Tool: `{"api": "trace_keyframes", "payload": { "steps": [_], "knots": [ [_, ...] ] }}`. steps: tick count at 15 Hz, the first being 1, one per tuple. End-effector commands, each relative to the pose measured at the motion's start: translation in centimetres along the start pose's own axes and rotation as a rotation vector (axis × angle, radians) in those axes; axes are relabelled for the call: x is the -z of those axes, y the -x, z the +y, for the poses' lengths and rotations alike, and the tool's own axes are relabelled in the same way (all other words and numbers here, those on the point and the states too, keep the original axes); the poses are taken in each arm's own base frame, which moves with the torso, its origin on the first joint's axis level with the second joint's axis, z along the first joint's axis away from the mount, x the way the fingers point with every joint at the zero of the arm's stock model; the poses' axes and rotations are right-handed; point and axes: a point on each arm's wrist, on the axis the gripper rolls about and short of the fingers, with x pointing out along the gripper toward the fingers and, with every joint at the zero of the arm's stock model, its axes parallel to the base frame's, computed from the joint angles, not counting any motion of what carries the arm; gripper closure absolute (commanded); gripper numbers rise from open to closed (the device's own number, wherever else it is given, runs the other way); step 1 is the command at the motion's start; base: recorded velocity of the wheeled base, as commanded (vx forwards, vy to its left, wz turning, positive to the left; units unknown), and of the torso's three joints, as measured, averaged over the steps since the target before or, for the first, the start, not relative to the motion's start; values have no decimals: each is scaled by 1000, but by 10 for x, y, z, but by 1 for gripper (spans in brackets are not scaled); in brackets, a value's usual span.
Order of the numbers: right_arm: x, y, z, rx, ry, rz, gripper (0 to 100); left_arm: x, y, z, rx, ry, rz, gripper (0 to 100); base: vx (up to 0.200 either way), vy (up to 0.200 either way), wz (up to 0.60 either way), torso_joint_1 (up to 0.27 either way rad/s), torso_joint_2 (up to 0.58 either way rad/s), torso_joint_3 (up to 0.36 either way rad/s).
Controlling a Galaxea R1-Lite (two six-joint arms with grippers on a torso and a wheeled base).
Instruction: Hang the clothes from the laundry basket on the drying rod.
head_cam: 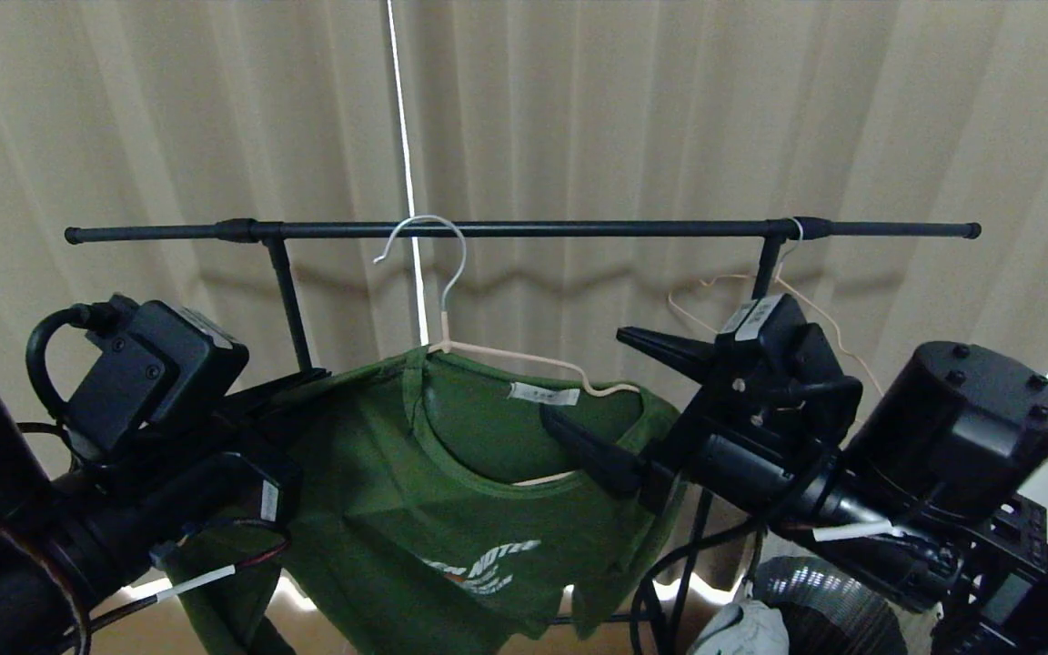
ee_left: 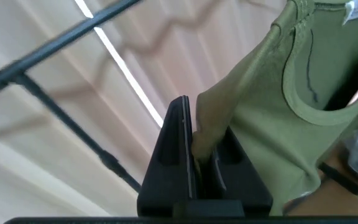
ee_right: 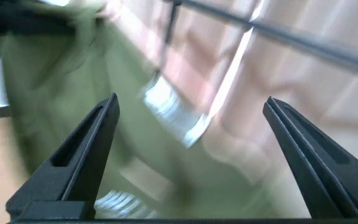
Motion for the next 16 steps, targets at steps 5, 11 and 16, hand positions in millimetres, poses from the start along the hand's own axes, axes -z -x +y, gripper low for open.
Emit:
{"api": "trace_keyframes", "payload": {
  "steps": [5,11,16],
  "knots": [
    [6,-17,-24,72,38,26,0,2,6,-3,12,-5,-15,100,0,0,0,0,0,0],
    [20,-22,-31,86,65,68,0,0,9,-10,41,-8,-55,100,0,0,0,0,0,0],
    [20,-22,-26,67,138,69,0,-1,5,-13,53,-26,-58,100,0,0,0,0,0,0]
  ]
}}
